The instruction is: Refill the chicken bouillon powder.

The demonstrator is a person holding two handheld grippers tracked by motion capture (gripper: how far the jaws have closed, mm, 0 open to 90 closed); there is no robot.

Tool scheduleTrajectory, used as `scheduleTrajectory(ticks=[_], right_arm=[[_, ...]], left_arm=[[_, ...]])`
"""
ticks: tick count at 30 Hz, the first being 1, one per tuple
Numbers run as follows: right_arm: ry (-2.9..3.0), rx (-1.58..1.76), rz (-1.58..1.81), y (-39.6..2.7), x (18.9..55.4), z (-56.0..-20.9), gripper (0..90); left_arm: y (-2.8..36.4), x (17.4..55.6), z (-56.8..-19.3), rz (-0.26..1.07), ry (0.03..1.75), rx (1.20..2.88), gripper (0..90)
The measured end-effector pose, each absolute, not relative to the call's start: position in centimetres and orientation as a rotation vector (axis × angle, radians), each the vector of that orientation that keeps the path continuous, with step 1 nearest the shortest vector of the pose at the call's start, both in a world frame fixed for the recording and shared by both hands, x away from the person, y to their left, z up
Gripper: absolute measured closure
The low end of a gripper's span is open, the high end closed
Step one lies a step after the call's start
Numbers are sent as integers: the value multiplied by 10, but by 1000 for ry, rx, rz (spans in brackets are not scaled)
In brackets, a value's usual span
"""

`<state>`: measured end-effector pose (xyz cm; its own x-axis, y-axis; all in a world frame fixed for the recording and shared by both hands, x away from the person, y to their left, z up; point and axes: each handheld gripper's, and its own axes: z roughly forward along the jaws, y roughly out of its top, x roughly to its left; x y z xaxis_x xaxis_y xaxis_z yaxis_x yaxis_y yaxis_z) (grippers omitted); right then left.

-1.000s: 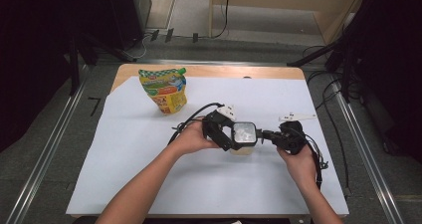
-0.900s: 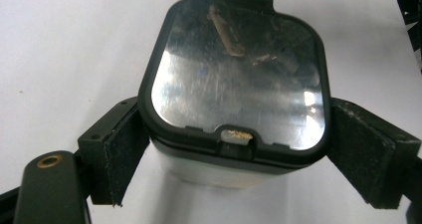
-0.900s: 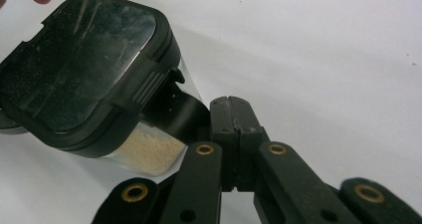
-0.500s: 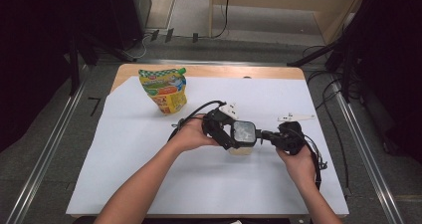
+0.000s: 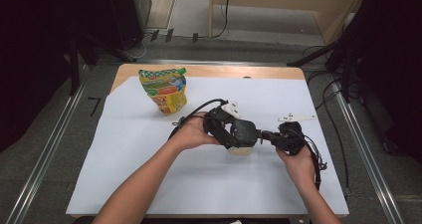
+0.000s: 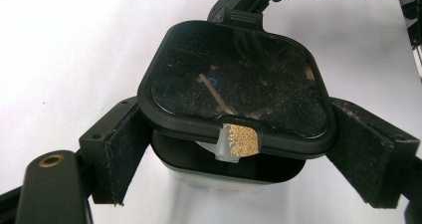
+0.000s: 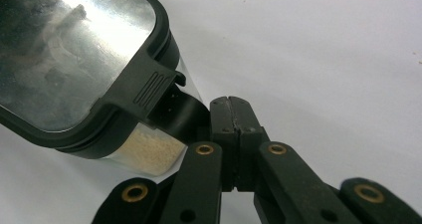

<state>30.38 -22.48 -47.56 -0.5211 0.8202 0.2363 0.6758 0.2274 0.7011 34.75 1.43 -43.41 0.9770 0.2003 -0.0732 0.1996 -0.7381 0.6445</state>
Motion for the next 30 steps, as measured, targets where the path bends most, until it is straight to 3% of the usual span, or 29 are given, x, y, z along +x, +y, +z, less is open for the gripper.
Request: scheduleTrajectory(ticks=[6, 7, 8, 9, 13, 19, 30], right_arm=[[2310, 1434, 1174, -224, 304, -476, 900], [2310, 1433, 1174, -224, 304, -476, 900], [2311, 1427, 1175, -225, 304, -476, 900], [2310, 1435, 1178, -224, 304, -476, 900], [2312, 1423, 1178, -224, 304, -476, 900], [2315, 1431, 1183, -225, 303, -476, 900], [2315, 1435, 1189, -225, 302, -476, 900]], left_arm=[[13, 346, -429, 16, 263, 2421, 158], [14, 346, -427, -17, 252, 2405, 174], [15, 347, -425, -78, 243, 2373, 300], [14, 345, -421, -64, 240, 2359, 364], [7, 341, -415, -40, 213, 2394, 384], [-1, 340, -406, -78, 209, 2373, 509], [-17, 342, -399, -159, 222, 2395, 588]])
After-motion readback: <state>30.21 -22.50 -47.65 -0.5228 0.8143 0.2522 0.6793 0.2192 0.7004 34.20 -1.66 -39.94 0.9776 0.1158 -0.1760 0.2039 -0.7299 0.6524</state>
